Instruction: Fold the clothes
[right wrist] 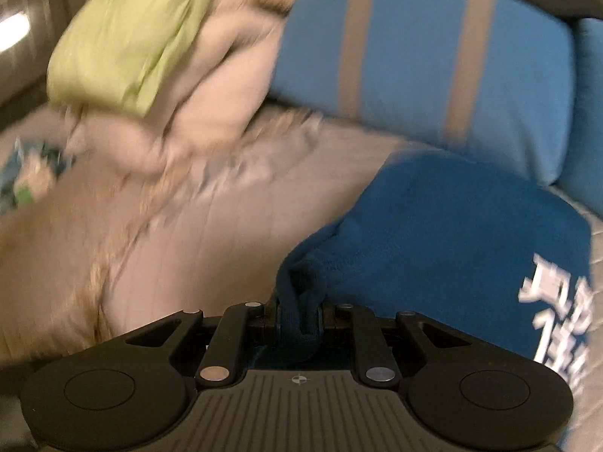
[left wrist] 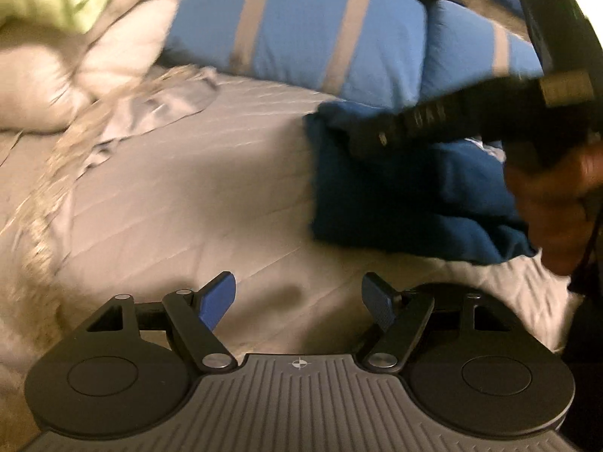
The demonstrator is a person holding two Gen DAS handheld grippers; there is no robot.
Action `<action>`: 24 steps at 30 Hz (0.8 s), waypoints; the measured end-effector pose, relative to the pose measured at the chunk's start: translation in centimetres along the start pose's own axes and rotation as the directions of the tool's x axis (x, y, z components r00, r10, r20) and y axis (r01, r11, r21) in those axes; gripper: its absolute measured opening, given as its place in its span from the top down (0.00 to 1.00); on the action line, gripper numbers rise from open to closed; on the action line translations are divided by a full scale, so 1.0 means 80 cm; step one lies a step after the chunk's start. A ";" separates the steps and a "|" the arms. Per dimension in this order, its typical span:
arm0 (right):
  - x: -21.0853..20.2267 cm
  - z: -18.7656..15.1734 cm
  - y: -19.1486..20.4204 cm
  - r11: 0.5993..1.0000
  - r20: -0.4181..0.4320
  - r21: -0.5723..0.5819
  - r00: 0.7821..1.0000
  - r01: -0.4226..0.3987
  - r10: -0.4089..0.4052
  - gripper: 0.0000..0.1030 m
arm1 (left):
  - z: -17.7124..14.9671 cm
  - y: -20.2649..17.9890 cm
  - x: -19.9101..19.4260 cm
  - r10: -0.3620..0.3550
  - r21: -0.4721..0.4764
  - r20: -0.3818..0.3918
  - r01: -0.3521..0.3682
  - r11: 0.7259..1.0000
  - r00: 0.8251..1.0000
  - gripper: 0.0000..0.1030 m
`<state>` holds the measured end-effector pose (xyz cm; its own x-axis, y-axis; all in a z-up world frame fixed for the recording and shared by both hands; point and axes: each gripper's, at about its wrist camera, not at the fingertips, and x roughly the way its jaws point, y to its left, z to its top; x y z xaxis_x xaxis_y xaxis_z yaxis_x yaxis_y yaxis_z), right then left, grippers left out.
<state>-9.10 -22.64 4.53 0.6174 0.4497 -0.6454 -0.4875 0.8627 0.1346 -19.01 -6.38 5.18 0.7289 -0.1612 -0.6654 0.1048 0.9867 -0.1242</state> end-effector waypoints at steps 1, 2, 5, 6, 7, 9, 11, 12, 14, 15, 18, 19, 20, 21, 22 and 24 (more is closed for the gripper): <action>0.003 -0.005 0.006 1.000 -0.005 -0.015 1.000 0.005 -0.005 0.83 | -0.001 0.005 -0.001 0.003 -0.005 -0.005 -0.003 1.000 1.000 0.29; 0.006 -0.010 0.012 1.000 -0.009 -0.030 1.000 0.010 -0.010 0.83 | -0.001 0.010 -0.001 0.005 -0.008 -0.009 -0.005 1.000 1.000 0.29; 0.002 -0.008 0.011 1.000 -0.006 -0.016 1.000 0.003 -0.003 0.83 | -0.002 0.019 0.001 0.013 -0.004 -0.017 -0.013 1.000 1.000 0.29; -0.001 -0.006 0.009 1.000 -0.002 -0.009 1.000 0.000 0.000 0.83 | -0.002 0.020 0.002 0.016 -0.003 -0.019 -0.016 1.000 1.000 0.29; 0.001 -0.003 0.008 1.000 0.000 -0.008 1.000 -0.001 0.001 0.83 | -0.001 0.020 0.003 0.017 -0.004 -0.020 -0.017 1.000 1.000 0.29; 0.003 -0.001 0.012 1.000 0.001 -0.019 1.000 0.002 -0.002 0.83 | -0.001 0.020 0.005 0.019 -0.008 -0.021 -0.020 1.000 1.000 0.29; 0.011 -0.001 0.020 0.999 -0.001 -0.035 1.000 0.009 -0.009 0.82 | 0.001 0.019 0.006 0.016 -0.022 -0.023 -0.016 1.000 1.000 0.29; 0.012 -0.003 0.021 0.999 0.001 -0.042 1.000 0.008 -0.008 0.80 | 0.002 0.019 0.006 0.006 -0.038 -0.025 -0.007 0.999 1.000 0.29; 0.006 -0.006 0.018 0.999 0.015 -0.041 0.999 -0.032 0.033 0.71 | 0.003 0.021 0.004 -0.027 -0.075 -0.025 0.025 0.997 0.999 0.29; -0.002 -0.005 0.015 0.997 0.030 -0.034 0.997 -0.064 0.065 0.65 | 0.003 0.022 0.003 -0.047 -0.090 -0.018 0.045 0.995 0.999 0.29; -0.035 -0.001 0.002 0.992 0.097 -0.013 0.987 -0.128 0.128 0.54 | 0.012 0.020 0.000 -0.084 -0.096 0.008 0.084 0.992 0.996 0.29; -0.047 0.001 -0.004 0.993 0.122 -0.005 0.986 -0.116 0.116 0.48 | 0.018 0.019 -0.001 -0.093 -0.092 0.018 0.095 0.991 0.995 0.29; -0.059 0.003 -0.011 0.995 0.148 0.005 0.984 -0.098 0.096 0.38 | 0.024 0.017 -0.002 -0.102 -0.089 0.029 0.105 0.991 0.994 0.29; -0.071 0.004 -0.020 0.997 0.171 0.016 0.983 -0.074 0.070 0.28 | 0.030 0.016 -0.002 -0.111 -0.086 0.040 0.114 0.990 0.993 0.29; -0.080 0.004 -0.029 0.998 0.183 0.024 0.982 -0.049 0.044 0.23 | 0.037 0.015 -0.004 -0.119 -0.083 0.054 0.123 0.989 0.991 0.29; -0.091 0.001 -0.048 0.999 0.190 0.033 0.982 0.010 -0.017 0.13 | 0.054 0.012 -0.006 -0.128 -0.075 0.087 0.135 0.988 0.988 0.29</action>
<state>-11.65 -29.21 8.79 0.7313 0.4711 -0.4932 -0.4602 0.8745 0.1528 -16.34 -5.28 8.56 0.7654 -0.2841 -0.5775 0.1514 0.9516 -0.2675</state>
